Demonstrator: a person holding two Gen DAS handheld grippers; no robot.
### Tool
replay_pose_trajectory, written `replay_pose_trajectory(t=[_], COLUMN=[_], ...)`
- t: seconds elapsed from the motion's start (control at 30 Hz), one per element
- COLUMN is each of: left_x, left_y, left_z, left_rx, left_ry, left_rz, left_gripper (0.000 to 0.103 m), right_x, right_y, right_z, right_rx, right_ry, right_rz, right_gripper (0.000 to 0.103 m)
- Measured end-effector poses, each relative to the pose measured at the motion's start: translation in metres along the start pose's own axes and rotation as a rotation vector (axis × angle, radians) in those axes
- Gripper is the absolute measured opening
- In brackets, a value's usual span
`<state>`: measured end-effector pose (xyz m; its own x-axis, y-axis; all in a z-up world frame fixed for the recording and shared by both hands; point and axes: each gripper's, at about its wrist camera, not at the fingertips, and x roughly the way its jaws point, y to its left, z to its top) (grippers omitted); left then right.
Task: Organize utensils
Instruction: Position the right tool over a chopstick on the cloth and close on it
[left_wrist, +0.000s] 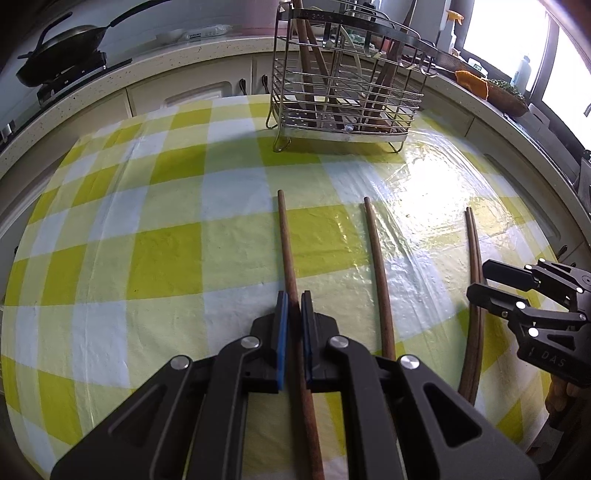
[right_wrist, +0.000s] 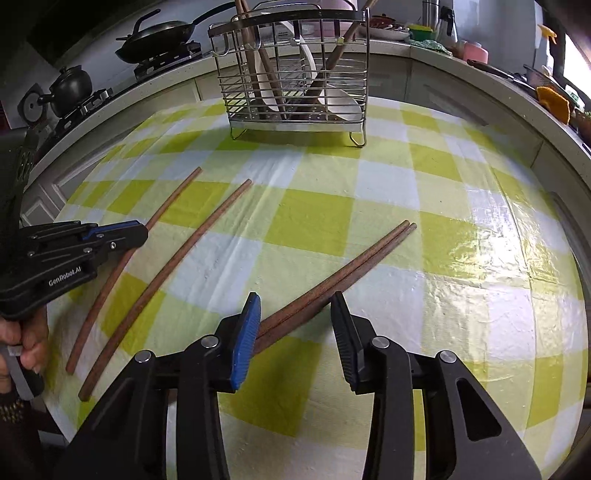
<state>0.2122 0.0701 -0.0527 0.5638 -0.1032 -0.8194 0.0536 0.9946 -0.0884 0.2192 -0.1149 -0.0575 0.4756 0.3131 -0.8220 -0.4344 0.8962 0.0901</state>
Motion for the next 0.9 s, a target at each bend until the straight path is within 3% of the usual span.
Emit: replay_pose_trajectory(t=[0.2, 0.3, 0.43, 0.9], left_x=[0.0, 0.0, 0.0, -0.001], left_y=[0.001, 0.001, 0.001, 0.0], left_z=[0.001, 0.0, 0.0, 0.0], left_rx=[-0.009, -0.014, -0.017, -0.011], left_ry=[0.001, 0.001, 0.002, 0.0], left_rz=[0.002, 0.0, -0.001, 0.003], left_gripper=[0.007, 0.007, 0.007, 0.007], right_x=[0.0, 0.002, 0.002, -0.014], right_y=[-0.01, -0.014, -0.018, -0.036], right_z=[0.002, 0.005, 0.006, 0.005], right_rx=[-0.114, -0.135, -0.107, 0.031], right_ry=[0.027, 0.033, 0.031, -0.008], right_rz=[0.01, 0.013, 0.026, -0.009], right_gripper=[0.036, 0.03, 0.018, 0.02])
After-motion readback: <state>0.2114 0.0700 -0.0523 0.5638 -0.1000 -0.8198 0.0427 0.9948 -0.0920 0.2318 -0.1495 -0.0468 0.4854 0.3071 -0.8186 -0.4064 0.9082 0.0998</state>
